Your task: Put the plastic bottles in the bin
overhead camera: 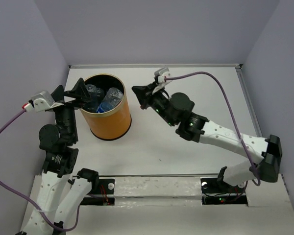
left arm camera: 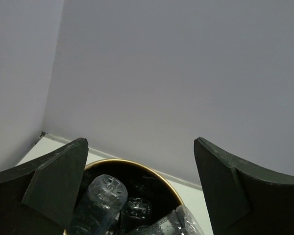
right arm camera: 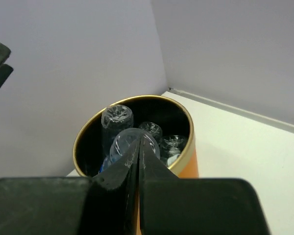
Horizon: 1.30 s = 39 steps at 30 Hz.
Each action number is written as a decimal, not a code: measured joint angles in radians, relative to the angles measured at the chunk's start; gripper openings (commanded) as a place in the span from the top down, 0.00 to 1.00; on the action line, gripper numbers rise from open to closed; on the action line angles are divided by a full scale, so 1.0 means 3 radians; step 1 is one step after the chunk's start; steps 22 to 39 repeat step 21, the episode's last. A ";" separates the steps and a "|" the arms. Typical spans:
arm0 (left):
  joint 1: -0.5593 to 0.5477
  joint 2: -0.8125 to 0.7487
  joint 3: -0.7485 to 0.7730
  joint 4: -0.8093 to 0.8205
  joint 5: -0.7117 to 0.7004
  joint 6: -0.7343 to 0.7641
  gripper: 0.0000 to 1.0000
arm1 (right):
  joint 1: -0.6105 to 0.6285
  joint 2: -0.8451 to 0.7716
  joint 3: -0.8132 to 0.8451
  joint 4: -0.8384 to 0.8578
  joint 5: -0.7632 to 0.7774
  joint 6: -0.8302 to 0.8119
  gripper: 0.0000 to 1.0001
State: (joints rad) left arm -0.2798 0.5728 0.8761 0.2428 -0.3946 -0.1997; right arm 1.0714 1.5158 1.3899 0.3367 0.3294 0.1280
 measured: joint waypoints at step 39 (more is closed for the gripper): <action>0.0000 -0.0192 -0.0090 0.0418 0.1486 -0.0078 0.01 | -0.0010 -0.3679 -0.2117 -0.1137 0.1111 0.0376 0.00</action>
